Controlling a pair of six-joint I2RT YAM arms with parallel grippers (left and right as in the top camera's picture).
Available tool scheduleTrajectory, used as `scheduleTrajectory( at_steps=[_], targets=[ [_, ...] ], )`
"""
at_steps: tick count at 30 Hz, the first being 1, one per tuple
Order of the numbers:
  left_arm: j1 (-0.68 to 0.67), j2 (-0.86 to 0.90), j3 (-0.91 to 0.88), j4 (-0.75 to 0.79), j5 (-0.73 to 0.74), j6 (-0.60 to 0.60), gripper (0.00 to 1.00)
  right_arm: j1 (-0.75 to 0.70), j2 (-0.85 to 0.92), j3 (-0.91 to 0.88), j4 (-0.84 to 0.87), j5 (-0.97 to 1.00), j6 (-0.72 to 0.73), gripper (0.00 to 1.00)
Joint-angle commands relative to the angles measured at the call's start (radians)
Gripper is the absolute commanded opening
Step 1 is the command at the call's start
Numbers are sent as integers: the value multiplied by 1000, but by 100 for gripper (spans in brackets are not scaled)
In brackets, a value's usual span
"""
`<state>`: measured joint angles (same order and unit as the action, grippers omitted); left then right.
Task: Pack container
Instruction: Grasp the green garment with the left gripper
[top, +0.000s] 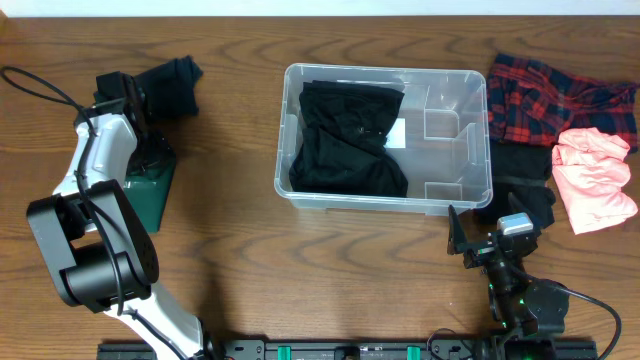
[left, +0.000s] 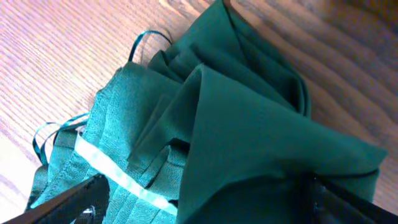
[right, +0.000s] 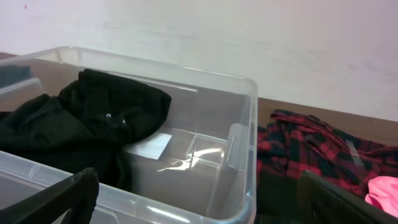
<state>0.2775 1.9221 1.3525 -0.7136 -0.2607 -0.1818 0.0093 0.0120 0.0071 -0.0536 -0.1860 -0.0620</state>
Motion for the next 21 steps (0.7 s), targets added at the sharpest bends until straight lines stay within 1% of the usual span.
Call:
scheduleTrajectory(
  at_steps=[1,4,9,16,21],
  targets=[
    [-2,-27,-6,-3,13,24,98,-8,-6,-2,-3,2,-6,99],
    [-9,-27,-6,3,31,79,98,-8,-6,-2,-3,2,-6,99],
    [-25,-27,-6,28,115,184,98,-8,-6,-2,-3,2,-6,99],
    [-29,-27,-6,52,214,262,98,-8,-6,-2,-3,2,-6,99],
    [-29,-27,-6,37,220,280,98,-8,-6,-2,-3,2,-6,99]
  ],
)
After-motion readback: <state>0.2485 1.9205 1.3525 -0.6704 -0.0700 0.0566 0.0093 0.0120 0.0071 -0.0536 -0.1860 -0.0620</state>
